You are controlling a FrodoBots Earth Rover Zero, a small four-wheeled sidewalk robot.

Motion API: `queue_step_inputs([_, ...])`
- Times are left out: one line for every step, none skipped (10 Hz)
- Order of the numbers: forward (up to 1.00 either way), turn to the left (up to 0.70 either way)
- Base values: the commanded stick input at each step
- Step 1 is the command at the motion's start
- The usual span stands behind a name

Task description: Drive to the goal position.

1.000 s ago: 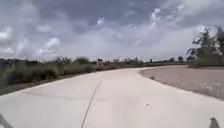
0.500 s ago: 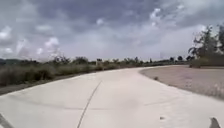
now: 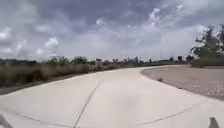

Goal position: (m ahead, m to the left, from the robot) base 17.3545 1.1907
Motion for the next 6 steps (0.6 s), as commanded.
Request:
queue_step_inputs([0.70, 0.00])
queue_step_inputs([0.70, 0.00])
queue_step_inputs([0.70, 0.00])
queue_step_inputs([0.70, 0.00])
queue_step_inputs([0.70, 0.00])
queue_step_inputs([0.70, 0.00])
